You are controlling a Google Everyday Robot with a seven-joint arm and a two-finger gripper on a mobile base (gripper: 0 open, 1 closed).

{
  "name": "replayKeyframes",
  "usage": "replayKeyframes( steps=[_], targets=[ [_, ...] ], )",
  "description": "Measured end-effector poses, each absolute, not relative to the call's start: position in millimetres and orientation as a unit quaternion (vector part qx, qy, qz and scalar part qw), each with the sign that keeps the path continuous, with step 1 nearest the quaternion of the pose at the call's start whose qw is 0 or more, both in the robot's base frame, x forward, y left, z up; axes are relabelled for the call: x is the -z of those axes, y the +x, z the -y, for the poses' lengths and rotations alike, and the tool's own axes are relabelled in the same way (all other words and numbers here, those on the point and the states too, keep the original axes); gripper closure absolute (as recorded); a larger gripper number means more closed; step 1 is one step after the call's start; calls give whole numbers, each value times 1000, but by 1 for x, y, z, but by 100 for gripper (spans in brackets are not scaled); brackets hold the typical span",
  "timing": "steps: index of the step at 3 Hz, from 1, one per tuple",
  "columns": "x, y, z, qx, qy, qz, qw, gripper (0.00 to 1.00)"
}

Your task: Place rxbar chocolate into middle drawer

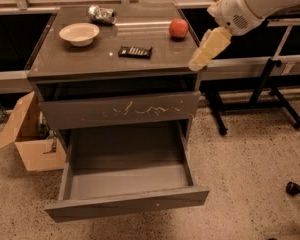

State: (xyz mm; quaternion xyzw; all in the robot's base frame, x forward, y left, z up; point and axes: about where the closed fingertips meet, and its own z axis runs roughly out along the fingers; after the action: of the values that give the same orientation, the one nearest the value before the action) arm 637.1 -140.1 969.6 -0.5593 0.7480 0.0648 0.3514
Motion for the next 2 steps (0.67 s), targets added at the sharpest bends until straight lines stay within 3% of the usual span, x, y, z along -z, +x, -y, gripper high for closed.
replayKeyframes(
  steps=[1,2],
  targets=[
    [-965,680,115,-102,-538,-740,391,0],
    [-963,685,115,-105,-535,-740,394,0]
  ],
)
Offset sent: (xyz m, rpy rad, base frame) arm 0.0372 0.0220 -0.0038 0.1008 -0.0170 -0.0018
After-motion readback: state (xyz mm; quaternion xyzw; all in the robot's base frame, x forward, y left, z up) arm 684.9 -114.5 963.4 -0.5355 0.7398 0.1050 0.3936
